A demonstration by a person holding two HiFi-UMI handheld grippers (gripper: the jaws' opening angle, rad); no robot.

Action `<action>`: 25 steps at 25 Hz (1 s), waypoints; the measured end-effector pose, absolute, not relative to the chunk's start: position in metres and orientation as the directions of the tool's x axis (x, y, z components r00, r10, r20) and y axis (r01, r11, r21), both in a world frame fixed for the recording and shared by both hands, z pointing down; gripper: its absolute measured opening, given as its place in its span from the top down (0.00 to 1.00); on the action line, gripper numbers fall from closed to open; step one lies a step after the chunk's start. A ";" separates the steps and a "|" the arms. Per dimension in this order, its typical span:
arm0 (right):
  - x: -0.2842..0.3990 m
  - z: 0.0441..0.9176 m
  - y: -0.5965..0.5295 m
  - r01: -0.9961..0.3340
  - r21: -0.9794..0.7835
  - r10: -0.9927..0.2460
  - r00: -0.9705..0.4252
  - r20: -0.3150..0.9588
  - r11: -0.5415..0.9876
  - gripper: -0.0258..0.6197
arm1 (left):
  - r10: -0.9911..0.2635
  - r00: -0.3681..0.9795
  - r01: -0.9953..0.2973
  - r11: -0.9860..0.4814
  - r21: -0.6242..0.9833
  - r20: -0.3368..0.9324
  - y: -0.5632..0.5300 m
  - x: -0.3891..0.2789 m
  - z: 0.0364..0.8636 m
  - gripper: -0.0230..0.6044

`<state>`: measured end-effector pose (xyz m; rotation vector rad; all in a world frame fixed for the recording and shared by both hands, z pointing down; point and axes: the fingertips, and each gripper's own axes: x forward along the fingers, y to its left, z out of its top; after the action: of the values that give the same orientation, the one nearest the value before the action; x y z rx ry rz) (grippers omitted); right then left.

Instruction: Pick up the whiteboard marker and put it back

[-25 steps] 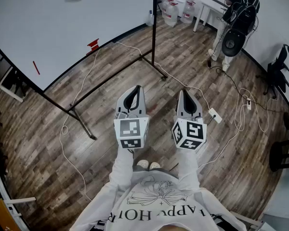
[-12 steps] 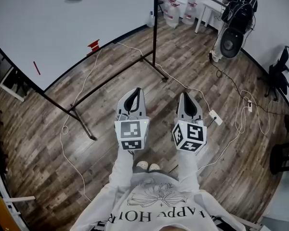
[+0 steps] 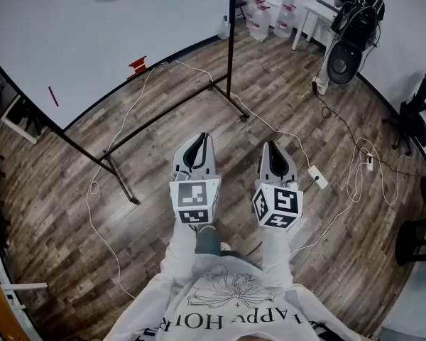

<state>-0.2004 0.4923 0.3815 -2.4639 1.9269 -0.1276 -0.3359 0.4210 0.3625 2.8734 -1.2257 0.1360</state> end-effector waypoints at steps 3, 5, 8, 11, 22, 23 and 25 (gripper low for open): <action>-0.191 0.386 0.490 -0.968 -0.069 -0.969 0.236 0.067 -0.240 0.95 | -0.722 0.686 -0.724 -0.689 -0.012 0.087 0.417 -0.326 0.364 0.95; -0.185 0.387 0.484 -0.967 -0.073 -0.969 0.238 0.069 -0.242 0.95 | -0.725 0.682 -0.727 -0.686 -0.010 0.095 0.410 -0.321 0.366 0.95; -0.174 0.392 0.469 -0.966 -0.071 -0.967 0.245 0.072 -0.250 0.95 | -0.729 0.679 -0.731 -0.682 -0.004 0.086 0.392 -0.311 0.369 0.95; -0.157 0.394 0.449 -0.964 -0.061 -0.964 0.256 0.068 -0.261 0.95 | -0.730 0.679 -0.732 -0.681 0.002 0.081 0.368 -0.294 0.373 0.95; -0.075 0.379 0.323 -0.953 -0.041 -0.953 0.298 0.052 -0.301 0.95 | -0.692 0.719 -0.695 -0.719 0.027 0.065 0.237 -0.209 0.364 0.93; -0.069 0.377 0.310 -0.952 -0.038 -0.953 0.301 0.046 -0.302 0.95 | -0.686 0.725 -0.688 -0.725 0.028 0.061 0.223 -0.201 0.361 0.88; -0.056 0.373 0.284 -0.951 -0.033 -0.952 0.305 0.037 -0.306 0.95 | -0.675 0.735 -0.677 -0.735 0.028 0.054 0.198 -0.187 0.357 0.85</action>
<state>-0.0564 0.2842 0.3733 -2.5339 1.8474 -0.0775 -0.1870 0.1980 0.3574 2.8838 -1.1247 0.0618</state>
